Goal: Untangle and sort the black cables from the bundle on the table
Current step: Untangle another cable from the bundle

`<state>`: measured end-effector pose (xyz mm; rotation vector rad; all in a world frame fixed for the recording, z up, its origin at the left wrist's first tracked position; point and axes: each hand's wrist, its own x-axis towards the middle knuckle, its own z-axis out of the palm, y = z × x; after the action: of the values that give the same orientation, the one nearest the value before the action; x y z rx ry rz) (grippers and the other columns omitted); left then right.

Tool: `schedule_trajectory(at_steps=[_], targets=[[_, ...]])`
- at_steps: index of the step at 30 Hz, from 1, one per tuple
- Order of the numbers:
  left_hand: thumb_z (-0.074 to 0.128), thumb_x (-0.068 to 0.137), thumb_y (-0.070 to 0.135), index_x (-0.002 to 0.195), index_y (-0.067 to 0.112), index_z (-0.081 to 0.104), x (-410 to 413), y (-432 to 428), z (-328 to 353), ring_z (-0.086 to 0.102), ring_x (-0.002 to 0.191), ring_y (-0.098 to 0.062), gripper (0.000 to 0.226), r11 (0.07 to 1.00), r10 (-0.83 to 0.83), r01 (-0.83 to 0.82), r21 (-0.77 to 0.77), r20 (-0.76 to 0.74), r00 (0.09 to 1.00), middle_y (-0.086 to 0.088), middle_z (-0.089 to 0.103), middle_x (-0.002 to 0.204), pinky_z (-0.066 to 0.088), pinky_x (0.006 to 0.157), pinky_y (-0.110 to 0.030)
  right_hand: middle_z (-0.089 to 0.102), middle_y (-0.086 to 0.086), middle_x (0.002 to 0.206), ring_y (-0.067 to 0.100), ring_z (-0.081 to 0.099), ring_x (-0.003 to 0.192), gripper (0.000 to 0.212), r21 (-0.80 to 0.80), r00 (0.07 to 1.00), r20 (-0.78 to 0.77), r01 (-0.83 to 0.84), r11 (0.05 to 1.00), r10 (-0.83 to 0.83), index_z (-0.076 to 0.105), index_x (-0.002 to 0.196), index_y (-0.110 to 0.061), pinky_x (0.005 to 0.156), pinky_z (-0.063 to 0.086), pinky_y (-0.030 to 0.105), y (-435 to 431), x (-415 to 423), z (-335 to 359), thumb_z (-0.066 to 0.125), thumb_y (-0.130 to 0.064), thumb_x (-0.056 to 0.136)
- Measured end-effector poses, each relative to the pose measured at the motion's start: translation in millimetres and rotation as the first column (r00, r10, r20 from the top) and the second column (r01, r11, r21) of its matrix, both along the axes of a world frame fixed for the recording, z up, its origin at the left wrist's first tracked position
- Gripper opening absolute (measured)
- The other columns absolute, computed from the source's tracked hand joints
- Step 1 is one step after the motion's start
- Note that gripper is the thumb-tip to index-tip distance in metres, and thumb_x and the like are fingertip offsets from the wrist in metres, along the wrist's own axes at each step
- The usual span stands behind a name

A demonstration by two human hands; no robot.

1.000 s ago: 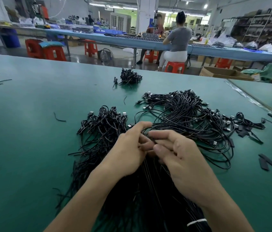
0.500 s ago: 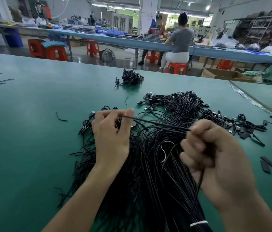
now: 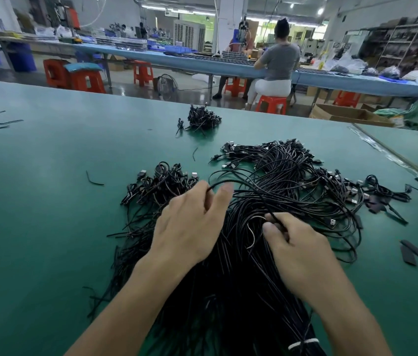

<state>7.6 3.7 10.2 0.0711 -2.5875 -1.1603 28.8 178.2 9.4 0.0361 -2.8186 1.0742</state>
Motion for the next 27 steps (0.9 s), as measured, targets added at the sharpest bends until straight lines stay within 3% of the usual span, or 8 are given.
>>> schedule_trajectory(at_steps=[4, 6, 9, 11, 15, 19, 22, 27], targets=[[0.021, 0.08, 0.081, 0.075, 0.023, 0.05, 0.1, -1.1, 0.4, 0.051, 0.069, -0.011, 0.065, 0.993, -0.111, 0.108, 0.053, 0.062, 0.992, 0.009, 0.052, 0.069, 0.039, 0.068, -0.036, 0.066, -0.014, 0.071, 0.006, 0.058, 0.064, 0.036, -0.278, 0.993, -0.108, -0.082, 0.957, 0.054, 0.067, 0.084, -0.027, 0.057, 0.044, 0.019, -8.2, 2.0, 7.9, 0.04, -0.048, 0.096], [0.022, 0.09, 0.074, 0.074, 0.02, 0.059, -1.6, -2.2, -0.2, 0.049, 0.056, -0.006, 0.067, 0.986, -0.157, 0.152, 0.07, 0.066, 0.985, 0.013, 0.051, 0.054, 0.038, 0.061, -0.031, 0.066, -0.005, 0.075, 0.01, 0.059, 0.066, 0.043, -0.334, 0.983, -0.179, -0.101, 0.937, 0.042, 0.066, 0.081, -0.029, 0.061, 0.046, 0.024, -10.0, 2.7, 10.5, 0.036, -0.056, 0.095], [0.037, 0.101, 0.054, 0.076, 0.024, 0.071, -1.2, -0.6, 0.2, 0.041, 0.046, -0.008, 0.052, 0.952, -0.275, 0.259, 0.16, 0.083, 0.958, 0.011, 0.042, 0.044, 0.037, 0.049, -0.029, 0.06, 0.002, 0.071, 0.011, 0.055, 0.062, 0.056, -0.404, 0.985, -0.164, -0.117, 0.907, 0.054, 0.067, 0.084, -0.031, 0.066, 0.047, 0.037, -13.2, 4.2, 10.8, 0.027, -0.069, 0.09], [0.045, 0.1, 0.049, 0.082, 0.026, 0.072, -0.1, 0.6, 1.3, 0.038, 0.049, -0.012, 0.04, 0.91, -0.348, 0.327, 0.255, 0.044, 0.936, 0.01, 0.039, 0.05, 0.036, 0.05, -0.035, 0.055, -0.002, 0.062, 0.006, 0.044, 0.055, 0.048, -0.456, 0.977, -0.211, -0.062, 0.888, -0.04, 0.066, 0.08, -0.028, 0.061, 0.04, 0.04, -12.0, 2.9, 12.4, 0.033, -0.059, 0.095], [0.041, 0.092, 0.072, 0.075, 0.023, 0.073, 4.4, 1.9, 11.0, 0.021, 0.046, -0.014, 0.06, 0.736, -0.526, 0.459, 0.497, -0.006, 0.85, 0.005, 0.025, 0.052, 0.024, 0.042, -0.019, 0.043, -0.018, 0.05, 0.0, 0.039, 0.05, 0.037, -0.636, 0.96, -0.178, 0.055, 0.77, -0.216, 0.065, 0.076, -0.025, 0.059, 0.032, 0.026, -1.7, -3.9, 11.0, 0.044, -0.04, 0.103], [0.043, 0.099, 0.055, 0.084, 0.023, 0.076, 11.4, 3.0, 18.2, 0.025, 0.045, -0.007, 0.049, 0.523, -0.782, 0.579, 0.625, 0.082, 0.618, 0.008, 0.031, 0.054, 0.024, 0.041, -0.015, 0.044, -0.018, 0.052, 0.004, 0.037, 0.055, 0.032, -0.712, 0.956, -0.176, 0.042, 0.701, -0.235, 0.071, 0.073, -0.028, 0.059, 0.034, 0.024, 2.3, -8.8, 6.9, 0.054, -0.028, 0.1], [0.046, 0.103, 0.035, 0.091, 0.017, 0.072, 16.4, 7.9, 17.7, 0.03, 0.046, -0.002, 0.034, 0.268, -0.884, 0.547, 0.793, -0.023, 0.467, 0.01, 0.036, 0.057, 0.028, 0.043, -0.013, 0.05, -0.012, 0.056, 0.009, 0.042, 0.056, 0.022, -0.622, 0.979, -0.177, -0.032, 0.782, -0.101, 0.073, 0.078, -0.026, 0.055, 0.037, 0.025, 2.7, -10.5, -1.3, 0.061, -0.023, 0.096], [0.053, 0.095, 0.027, 0.083, 0.012, 0.074, 6.7, 13.9, 18.6, 0.03, 0.046, -0.003, 0.028, 0.016, -0.613, 0.333, 0.943, -0.254, 0.748, 0.007, 0.037, 0.056, 0.03, 0.038, -0.014, 0.058, -0.013, 0.058, 0.001, 0.044, 0.052, 0.013, -0.397, 0.975, -0.045, -0.218, 0.892, 0.218, 0.075, 0.087, -0.028, 0.053, 0.036, 0.027, -13.7, -5.3, -10.1, 0.064, -0.026, 0.094]])
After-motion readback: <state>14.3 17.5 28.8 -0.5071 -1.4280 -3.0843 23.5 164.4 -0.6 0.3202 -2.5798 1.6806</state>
